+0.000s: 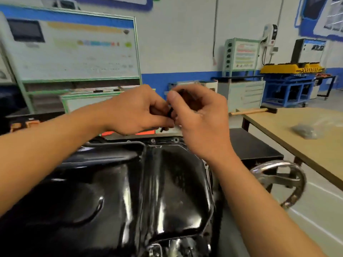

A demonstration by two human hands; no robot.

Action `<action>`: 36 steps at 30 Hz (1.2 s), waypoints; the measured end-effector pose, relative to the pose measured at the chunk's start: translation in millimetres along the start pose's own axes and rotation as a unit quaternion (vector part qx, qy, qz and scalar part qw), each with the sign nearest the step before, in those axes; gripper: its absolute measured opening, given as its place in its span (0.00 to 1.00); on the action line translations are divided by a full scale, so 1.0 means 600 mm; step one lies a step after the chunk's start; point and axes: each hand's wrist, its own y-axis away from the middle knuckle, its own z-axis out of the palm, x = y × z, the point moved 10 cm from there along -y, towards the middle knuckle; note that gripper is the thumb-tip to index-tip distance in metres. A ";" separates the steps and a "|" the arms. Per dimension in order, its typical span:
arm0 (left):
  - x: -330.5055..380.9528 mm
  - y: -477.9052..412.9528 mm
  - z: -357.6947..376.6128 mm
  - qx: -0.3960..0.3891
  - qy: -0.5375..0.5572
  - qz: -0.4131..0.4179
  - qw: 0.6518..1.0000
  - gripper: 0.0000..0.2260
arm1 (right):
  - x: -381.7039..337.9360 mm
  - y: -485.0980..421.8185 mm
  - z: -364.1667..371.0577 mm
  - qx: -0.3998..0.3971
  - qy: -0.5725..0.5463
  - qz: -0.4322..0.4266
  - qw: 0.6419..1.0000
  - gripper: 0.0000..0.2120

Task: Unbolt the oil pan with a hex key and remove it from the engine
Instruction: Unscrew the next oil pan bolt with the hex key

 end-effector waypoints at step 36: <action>-0.105 0.032 0.024 -0.006 0.024 -0.085 0.996 0.16 | 0.077 0.045 0.089 -0.070 -0.101 -0.008 0.992 0.05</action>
